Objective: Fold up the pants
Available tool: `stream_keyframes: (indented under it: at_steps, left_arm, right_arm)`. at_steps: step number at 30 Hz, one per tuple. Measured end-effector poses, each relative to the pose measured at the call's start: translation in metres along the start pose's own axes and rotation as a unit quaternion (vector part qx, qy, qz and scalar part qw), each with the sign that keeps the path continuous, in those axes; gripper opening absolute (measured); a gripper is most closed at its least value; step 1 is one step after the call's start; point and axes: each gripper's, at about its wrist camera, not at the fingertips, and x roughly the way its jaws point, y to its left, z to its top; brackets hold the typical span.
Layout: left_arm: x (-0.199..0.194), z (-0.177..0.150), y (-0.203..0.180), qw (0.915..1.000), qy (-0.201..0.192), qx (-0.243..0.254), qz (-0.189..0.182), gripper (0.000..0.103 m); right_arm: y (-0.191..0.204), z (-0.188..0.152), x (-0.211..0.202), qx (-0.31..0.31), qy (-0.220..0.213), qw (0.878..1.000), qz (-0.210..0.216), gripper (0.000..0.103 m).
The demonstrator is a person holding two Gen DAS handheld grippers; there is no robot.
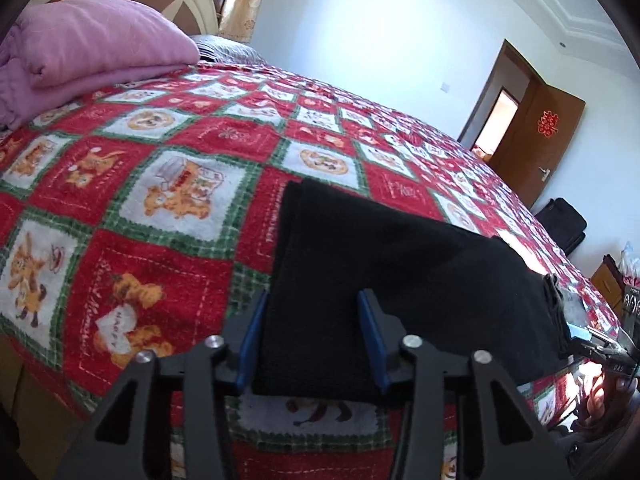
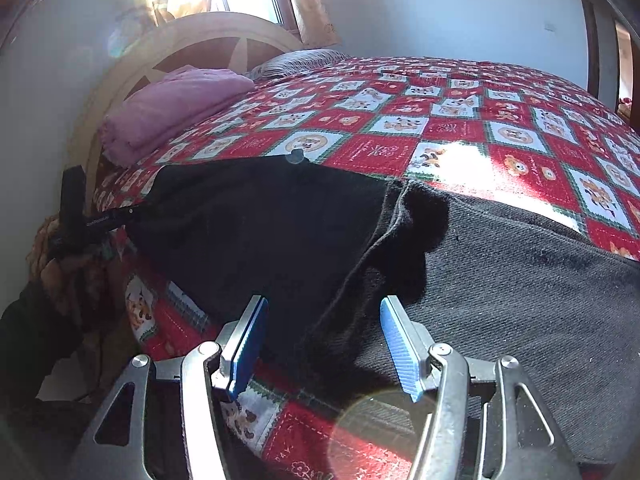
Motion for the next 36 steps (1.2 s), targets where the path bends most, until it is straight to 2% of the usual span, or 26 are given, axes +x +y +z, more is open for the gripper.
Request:
stream_keyframes:
  at_steps: [3,6,8,11,13,16,21,26,30,36]
  left_arm:
    - [0.002,-0.002,-0.003,0.9999,-0.003,0.01,0.009,0.049]
    - [0.009,-0.003,0.001,1.0,0.004,-0.003,-0.005,0.059]
    - [0.009,-0.004,-0.002,0.9999,0.003,0.01,0.001,0.059]
    - [0.005,-0.002,-0.005,0.9997,0.007,0.023,0.004,0.049]
    - [-0.001,0.002,-0.003,0.9996,0.007,0.019,-0.017,0.025]
    - [-0.011,0.006,-0.01,0.9988,-0.004,0.035,-0.033,0.022]
    - [-0.022,0.011,-0.003,0.9959,-0.017,-0.015,-0.088,0.022]
    - [-0.038,0.021,-0.014,0.9889,-0.04,-0.036,-0.138,0.022]
    - [-0.053,0.033,-0.037,0.9819,-0.062,-0.033,-0.176,0.022]
    - [-0.07,0.053,-0.097,0.9705,-0.083,0.013,-0.226,0.022]
  right_arm:
    - [0.0,-0.001,0.001,-0.001,-0.001,1.0,-0.002,0.06]
    - [0.001,-0.001,0.002,-0.004,-0.001,1.0,-0.005,0.06]
    - [0.002,-0.001,0.001,-0.004,0.0,1.0,-0.005,0.06]
    - [0.001,0.0,-0.003,0.003,-0.011,1.0,-0.002,0.06]
    - [0.0,0.003,-0.01,0.007,-0.025,1.0,-0.003,0.06]
    - [-0.003,0.007,-0.02,0.011,-0.043,0.999,-0.006,0.06]
    - [-0.013,0.012,-0.026,0.028,-0.045,0.999,-0.012,0.06]
    - [-0.025,0.017,-0.039,0.044,-0.049,0.997,-0.032,0.06]
    - [-0.041,0.02,-0.059,0.062,-0.064,0.995,-0.045,0.06]
    - [-0.072,0.02,-0.094,0.091,-0.081,0.99,-0.072,0.06]
